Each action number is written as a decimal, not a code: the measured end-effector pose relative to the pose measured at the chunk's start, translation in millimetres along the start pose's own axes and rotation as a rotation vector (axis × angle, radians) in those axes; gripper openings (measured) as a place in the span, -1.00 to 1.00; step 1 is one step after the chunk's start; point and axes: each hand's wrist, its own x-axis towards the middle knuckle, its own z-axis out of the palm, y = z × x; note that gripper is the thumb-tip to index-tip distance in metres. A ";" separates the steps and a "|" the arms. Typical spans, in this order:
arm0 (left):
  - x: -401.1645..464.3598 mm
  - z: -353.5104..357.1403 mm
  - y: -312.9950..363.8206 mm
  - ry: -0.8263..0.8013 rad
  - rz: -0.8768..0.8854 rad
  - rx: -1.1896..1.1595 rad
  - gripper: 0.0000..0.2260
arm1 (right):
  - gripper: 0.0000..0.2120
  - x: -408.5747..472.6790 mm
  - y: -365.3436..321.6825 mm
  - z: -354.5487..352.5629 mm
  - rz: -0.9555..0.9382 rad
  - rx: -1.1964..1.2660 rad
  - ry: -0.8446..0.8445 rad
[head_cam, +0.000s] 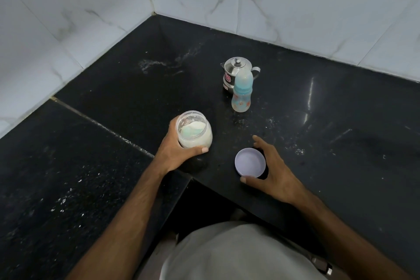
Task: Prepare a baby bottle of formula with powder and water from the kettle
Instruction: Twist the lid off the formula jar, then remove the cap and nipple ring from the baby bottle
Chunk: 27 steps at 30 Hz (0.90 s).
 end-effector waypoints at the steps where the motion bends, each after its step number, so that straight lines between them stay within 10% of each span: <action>1: -0.5 -1.9 0.1 -0.026 0.005 -0.012 -0.10 | -0.03 1.1 -2.3 -1.7 0.014 0.039 0.017; 14: 37.1 -9.7 77.0 0.094 0.150 0.027 -0.49 | -0.32 52.6 -26.2 -48.7 0.048 0.221 0.251; 27: 111.0 85.8 100.6 0.072 0.180 0.141 -0.35 | -0.41 48.9 -10.2 -70.6 0.126 0.338 0.325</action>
